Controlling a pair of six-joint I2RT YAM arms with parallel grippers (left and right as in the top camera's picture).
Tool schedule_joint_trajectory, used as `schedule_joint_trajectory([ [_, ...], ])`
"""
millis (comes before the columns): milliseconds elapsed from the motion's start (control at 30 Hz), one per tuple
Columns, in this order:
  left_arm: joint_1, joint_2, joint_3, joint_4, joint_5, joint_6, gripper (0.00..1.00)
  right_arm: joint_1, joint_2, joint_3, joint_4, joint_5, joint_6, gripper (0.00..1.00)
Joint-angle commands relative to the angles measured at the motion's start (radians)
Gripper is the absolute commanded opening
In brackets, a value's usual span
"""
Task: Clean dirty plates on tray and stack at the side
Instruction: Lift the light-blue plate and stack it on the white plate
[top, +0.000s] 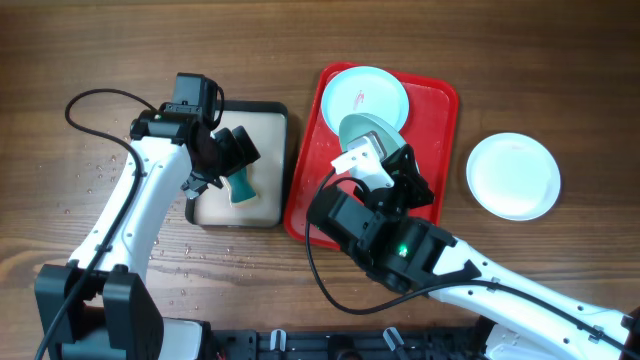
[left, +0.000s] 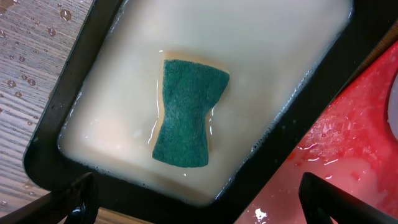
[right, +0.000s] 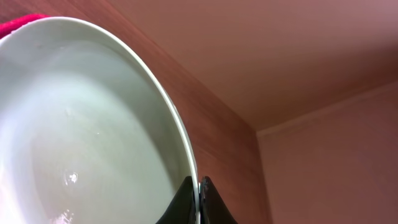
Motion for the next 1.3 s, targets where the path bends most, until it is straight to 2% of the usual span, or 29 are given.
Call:
schedule_joint_trajectory([
  [0,0.005,-0.007,-0.001,0.000,0.008,0.004,1.00,0.003,-0.018,0.016,0.007,0.043,-0.025,0.04],
  [733,0.005,-0.007,-0.001,0.000,0.008,0.004,1.00,-0.006,-0.017,0.016,0.026,0.043,-0.027,0.04],
  [833,0.005,-0.007,-0.001,0.000,0.008,0.004,1.00,-0.073,-0.017,0.016,0.013,-0.036,0.130,0.04],
  [933,0.005,-0.007,-0.001,0.000,0.008,0.004,1.00,-0.307,-0.024,0.016,-0.025,-0.544,0.247,0.04],
  [1000,0.005,-0.007,-0.001,0.000,0.008,0.004,1.00,-0.584,-0.050,0.028,-0.060,-1.121,0.260,0.04],
  [1033,0.005,-0.007,-0.001,0.000,0.008,0.004,1.00,-0.666,-0.058,0.029,-0.076,-1.225,0.259,0.04],
  [1067,0.005,-0.007,-0.001,0.000,0.008,0.004,1.00,-0.826,-0.069,0.029,-0.113,-1.353,0.258,0.04],
  [1167,0.005,-0.007,-0.001,0.000,0.008,0.004,1.00,-1.233,-0.050,0.019,-0.166,-1.390,0.257,0.04],
  [1267,0.005,-0.007,-0.001,0.000,0.008,0.004,1.00,-1.467,0.012,0.006,-0.164,-1.353,0.260,0.04],
])
